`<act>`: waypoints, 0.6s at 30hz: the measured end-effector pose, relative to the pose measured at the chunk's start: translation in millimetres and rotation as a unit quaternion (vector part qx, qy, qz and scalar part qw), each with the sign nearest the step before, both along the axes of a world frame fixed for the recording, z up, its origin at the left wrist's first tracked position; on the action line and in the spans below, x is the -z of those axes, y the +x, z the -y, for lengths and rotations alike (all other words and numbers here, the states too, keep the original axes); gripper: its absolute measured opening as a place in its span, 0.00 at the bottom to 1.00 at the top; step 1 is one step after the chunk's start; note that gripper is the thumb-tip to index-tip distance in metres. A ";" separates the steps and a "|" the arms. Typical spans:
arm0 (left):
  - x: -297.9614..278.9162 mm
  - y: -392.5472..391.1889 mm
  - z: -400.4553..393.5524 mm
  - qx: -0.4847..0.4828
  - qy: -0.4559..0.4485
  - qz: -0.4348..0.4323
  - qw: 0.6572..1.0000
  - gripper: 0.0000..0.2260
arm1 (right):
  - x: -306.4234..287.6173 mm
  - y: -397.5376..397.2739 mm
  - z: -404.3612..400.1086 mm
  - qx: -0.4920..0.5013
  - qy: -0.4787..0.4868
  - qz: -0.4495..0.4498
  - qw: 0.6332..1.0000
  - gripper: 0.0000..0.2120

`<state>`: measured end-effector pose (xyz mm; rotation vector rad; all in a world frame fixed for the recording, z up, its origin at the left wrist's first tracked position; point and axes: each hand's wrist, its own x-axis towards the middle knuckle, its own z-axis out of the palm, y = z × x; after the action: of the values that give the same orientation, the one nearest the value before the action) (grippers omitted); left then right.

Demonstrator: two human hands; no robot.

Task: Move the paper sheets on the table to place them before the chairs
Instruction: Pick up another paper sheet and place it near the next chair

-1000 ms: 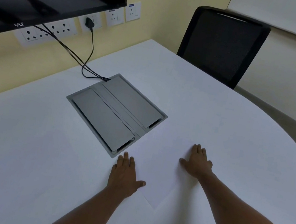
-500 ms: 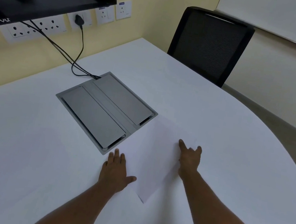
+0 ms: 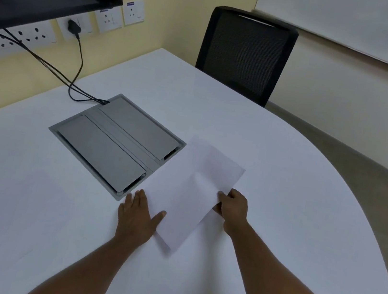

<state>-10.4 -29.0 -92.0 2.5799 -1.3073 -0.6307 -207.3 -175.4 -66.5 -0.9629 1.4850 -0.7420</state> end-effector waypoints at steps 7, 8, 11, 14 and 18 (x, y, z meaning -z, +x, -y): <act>-22.5 -30.9 7.0 -0.155 -0.122 -0.163 0.967 0.36 | -16.1 -29.4 -20.4 0.106 0.004 0.078 0.991 0.19; -26.4 -35.1 8.8 -0.168 -0.118 -0.202 0.958 0.35 | -18.4 -34.1 -24.4 0.123 0.004 0.089 0.988 0.19; -37.6 -47.1 14.3 -0.198 -0.105 -0.316 0.922 0.32 | -25.0 -49.5 -35.8 0.168 0.006 0.118 0.979 0.18; -46.3 -58.3 17.6 -0.207 -0.121 -0.398 0.885 0.23 | -29.4 -67.3 -47.5 0.212 0.006 0.143 0.967 0.17; -53.5 -79.9 18.2 -0.176 -0.083 -0.479 0.856 0.14 | -30.8 -96.3 -66.0 0.279 0.013 0.171 0.945 0.15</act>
<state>-90.3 -47.2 -38.5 1.8006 -0.5011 -1.3815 -303.6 -109.3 -35.7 -0.3522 1.4553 -1.2235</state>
